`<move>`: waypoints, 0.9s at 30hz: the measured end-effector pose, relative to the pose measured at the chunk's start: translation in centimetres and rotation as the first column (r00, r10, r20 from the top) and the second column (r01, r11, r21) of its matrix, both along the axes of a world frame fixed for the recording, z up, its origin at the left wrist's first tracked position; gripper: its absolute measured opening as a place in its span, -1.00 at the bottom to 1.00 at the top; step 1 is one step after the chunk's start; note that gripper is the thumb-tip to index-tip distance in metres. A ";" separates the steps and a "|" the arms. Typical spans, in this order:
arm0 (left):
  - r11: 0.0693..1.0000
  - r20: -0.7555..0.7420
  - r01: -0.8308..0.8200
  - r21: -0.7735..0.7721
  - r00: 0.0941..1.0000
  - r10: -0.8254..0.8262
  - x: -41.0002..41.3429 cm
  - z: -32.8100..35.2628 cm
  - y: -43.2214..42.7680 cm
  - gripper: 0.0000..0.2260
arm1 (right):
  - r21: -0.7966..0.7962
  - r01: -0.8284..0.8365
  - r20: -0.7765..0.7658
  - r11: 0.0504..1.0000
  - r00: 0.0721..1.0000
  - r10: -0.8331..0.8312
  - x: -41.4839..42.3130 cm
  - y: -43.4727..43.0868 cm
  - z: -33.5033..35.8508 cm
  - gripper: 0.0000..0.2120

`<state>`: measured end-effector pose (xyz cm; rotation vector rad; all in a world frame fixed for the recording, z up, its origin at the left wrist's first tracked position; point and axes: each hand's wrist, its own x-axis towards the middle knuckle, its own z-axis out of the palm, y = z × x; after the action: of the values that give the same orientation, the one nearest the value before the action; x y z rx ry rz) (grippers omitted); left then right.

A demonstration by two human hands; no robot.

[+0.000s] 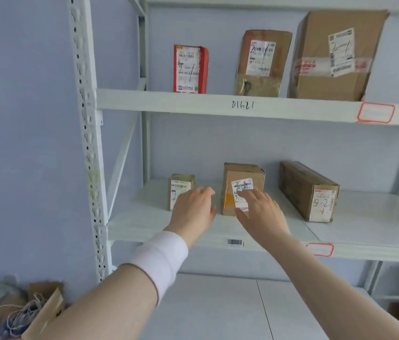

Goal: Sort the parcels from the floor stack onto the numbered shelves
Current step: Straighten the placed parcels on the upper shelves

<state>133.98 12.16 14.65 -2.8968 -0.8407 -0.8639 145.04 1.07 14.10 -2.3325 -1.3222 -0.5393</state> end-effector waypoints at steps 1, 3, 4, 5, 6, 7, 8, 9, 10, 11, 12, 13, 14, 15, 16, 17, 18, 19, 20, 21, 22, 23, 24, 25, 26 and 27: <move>1.000 0.015 0.000 0.009 1.000 0.000 0.3 0.9 0.6 -0.66 | 0.011 -0.004 0.016 1.000 1.000 0.004 0.1 0.6 1.0 -0.60; 0.999 0.046 0.001 0.043 0.999 -0.003 1.1 2.8 1.8 -0.66 | 0.033 -0.011 0.047 0.999 0.999 0.009 0.6 1.7 3.2 -0.59; 0.998 0.058 0.004 0.066 0.998 -0.007 1.3 3.8 2.4 -0.66 | 0.044 -0.016 0.067 0.999 0.998 0.013 0.9 2.2 4.3 -0.59; 0.996 0.070 0.005 0.087 0.997 -0.011 1.6 4.8 2.9 -0.66 | 0.054 -0.021 0.085 0.998 0.996 0.017 1.2 2.7 5.4 -0.58; 0.994 0.085 0.005 0.107 0.996 -0.014 1.9 5.9 3.5 -0.66 | 0.068 -0.027 0.099 0.997 0.995 0.020 1.5 3.1 6.6 -0.58; 0.992 0.101 0.001 0.125 0.995 -0.014 2.1 6.9 4.0 -0.66 | 0.086 -0.037 0.109 0.996 0.994 0.027 1.8 3.5 7.8 -0.58; 0.990 0.118 -0.006 0.142 0.993 -0.011 2.3 7.9 4.5 -0.67 | 0.102 -0.050 0.117 0.993 0.992 0.038 2.1 3.8 9.0 -0.58; 0.987 0.139 -0.017 0.158 0.990 -0.005 2.4 8.9 5.0 -0.67 | 0.119 -0.063 0.127 0.991 0.991 0.048 2.4 4.2 10.1 -0.58; 0.985 0.158 -0.030 0.170 0.987 0.002 2.6 9.8 5.5 -0.67 | 0.135 -0.076 0.140 0.988 0.988 0.057 2.6 4.5 11.2 -0.58; 0.983 0.175 -0.042 0.180 0.984 0.010 2.7 10.7 5.8 -0.67 | 0.151 -0.088 0.160 0.985 0.985 0.064 2.9 4.9 12.2 -0.57; 0.981 0.188 -0.055 0.187 0.982 0.019 2.9 11.6 6.2 -0.67 | 0.163 -0.099 0.183 0.982 0.981 0.069 3.2 5.3 13.1 -0.57; 0.979 0.202 -0.068 0.193 0.979 0.028 3.1 12.4 6.5 -0.67 | 0.177 -0.110 0.205 0.978 0.976 0.073 3.5 5.6 14.0 -0.57; 0.977 0.218 -0.081 0.199 0.975 0.037 3.2 13.3 6.8 -0.68 | 0.191 -0.121 0.223 0.974 0.972 0.077 3.8 6.0 14.9 -0.57; 0.974 0.236 -0.094 0.207 0.971 0.044 3.5 14.2 7.1 -0.68 | 0.208 -0.132 0.240 0.969 0.967 0.081 4.2 6.5 15.7 -0.57; 0.969 0.255 -0.106 0.221 0.966 0.047 3.7 15.1 7.4 -0.69 | 0.223 -0.140 0.255 0.965 0.964 0.081 4.6 6.9 16.5 -0.58; 0.965 0.272 -0.116 0.237 0.961 0.048 4.0 15.9 7.8 -0.69 | 0.238 -0.146 0.263 0.960 0.961 0.081 4.9 7.5 17.2 -0.58; 0.960 0.286 -0.125 0.252 0.957 0.050 4.2 16.7 8.2 -0.69 | 0.253 -0.147 0.260 0.956 0.962 0.080 5.3 8.0 17.9 -0.58; 0.955 0.295 -0.134 0.264 0.954 0.052 4.4 17.4 8.6 -0.69 | 0.268 -0.147 0.248 0.952 0.966 0.079 5.7 8.7 18.5 -0.58; 0.952 0.298 -0.141 0.272 0.953 0.056 4.6 18.2 9.2 -0.69 | 0.282 -0.146 0.231 0.948 0.970 0.081 6.0 9.3 19.2 -0.58; 0.949 0.298 -0.149 0.278 0.952 0.062 4.7 18.9 10.0 -0.69 | 0.292 -0.146 0.213 0.945 0.973 0.084 6.4 10.0 19.8 -0.58; 0.948 0.299 -0.159 0.277 0.952 0.072 4.9 19.6 10.8 -0.69 | 0.297 -0.144 0.199 0.944 0.976 0.087 6.8 10.8 20.4 -0.58; 0.948 0.303 -0.170 0.270 0.949 0.084 5.1 20.2 11.8 -0.69 | 0.300 -0.142 0.189 0.943 0.978 0.087 7.1 11.6 21.0 -0.57; 0.950 0.309 -0.180 0.257 0.946 0.095 5.3 20.9 12.9 -0.68 | 0.301 -0.137 0.181 0.944 0.980 0.085 7.4 12.5 21.7 -0.57; 0.952 0.316 -0.186 0.242 0.943 0.103 5.4 21.6 14.0 -0.67 | 0.302 -0.133 0.175 0.944 0.981 0.082 7.6 13.4 22.3 -0.57; 0.956 0.323 -0.187 0.226 0.940 0.108 5.6 22.3 15.1 -0.66 | 0.303 -0.129 0.168 0.944 0.983 0.081 7.8 14.4 23.0 -0.57; 0.960 0.330 -0.186 0.211 0.938 0.109 5.7 23.0 16.2 -0.65 | 0.310 -0.126 0.157 0.942 0.984 0.080 8.0 15.4 23.7 -0.56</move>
<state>139.72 28.32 37.62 -2.4895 -0.8874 -1.3321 153.08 16.45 37.80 -1.9800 -1.3008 -0.8330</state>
